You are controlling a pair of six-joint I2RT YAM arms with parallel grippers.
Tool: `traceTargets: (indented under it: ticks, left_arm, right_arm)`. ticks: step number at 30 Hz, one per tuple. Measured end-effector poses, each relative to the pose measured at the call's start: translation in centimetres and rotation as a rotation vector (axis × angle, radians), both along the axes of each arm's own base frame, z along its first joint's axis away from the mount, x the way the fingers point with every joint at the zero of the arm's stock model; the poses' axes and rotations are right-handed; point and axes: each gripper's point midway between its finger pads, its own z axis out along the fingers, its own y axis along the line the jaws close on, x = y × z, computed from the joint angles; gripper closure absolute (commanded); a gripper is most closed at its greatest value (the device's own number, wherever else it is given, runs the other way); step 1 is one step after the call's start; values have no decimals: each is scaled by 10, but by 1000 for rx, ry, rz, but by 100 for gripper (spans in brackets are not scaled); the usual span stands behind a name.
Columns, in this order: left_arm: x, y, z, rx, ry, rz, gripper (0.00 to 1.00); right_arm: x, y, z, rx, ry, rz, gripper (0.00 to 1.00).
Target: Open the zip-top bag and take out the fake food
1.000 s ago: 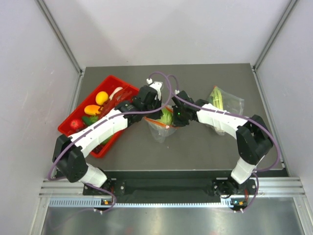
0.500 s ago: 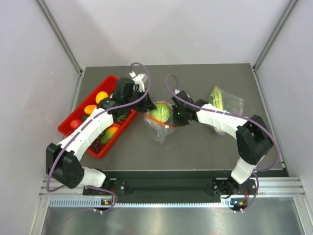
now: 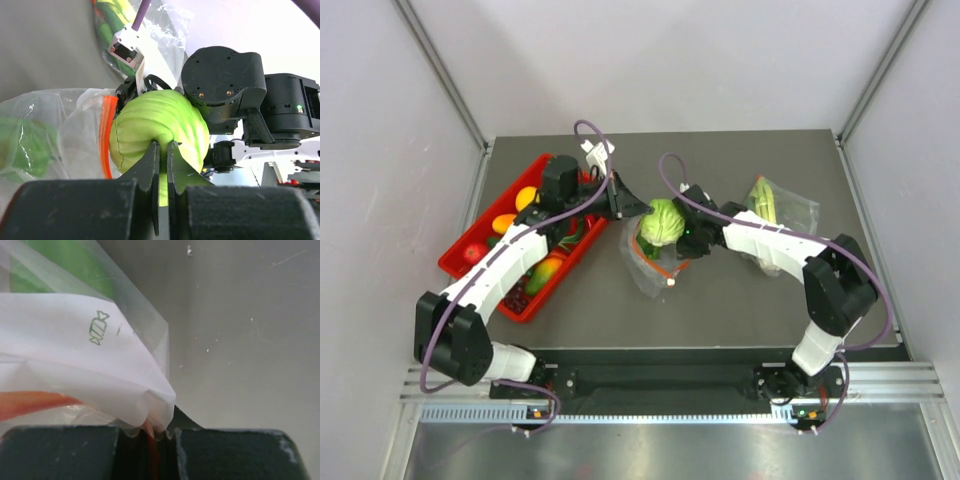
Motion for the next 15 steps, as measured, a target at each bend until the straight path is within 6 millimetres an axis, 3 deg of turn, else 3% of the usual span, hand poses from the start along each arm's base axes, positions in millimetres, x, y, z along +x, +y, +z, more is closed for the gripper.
traceTargets:
  ticks: [8,11,15]
  left_arm:
    - [9,7,7,-4,27,-10,100]
    - [16,27,13,5,26,31,100]
    - [34,72,32,27,-20,143,100]
  right_arm:
    - [6,-1,6,2,-16,-10,100]
    - [6,-2,5,-1,-14,-11,100]
    - [6,-2,5,-4,-12,-11,100]
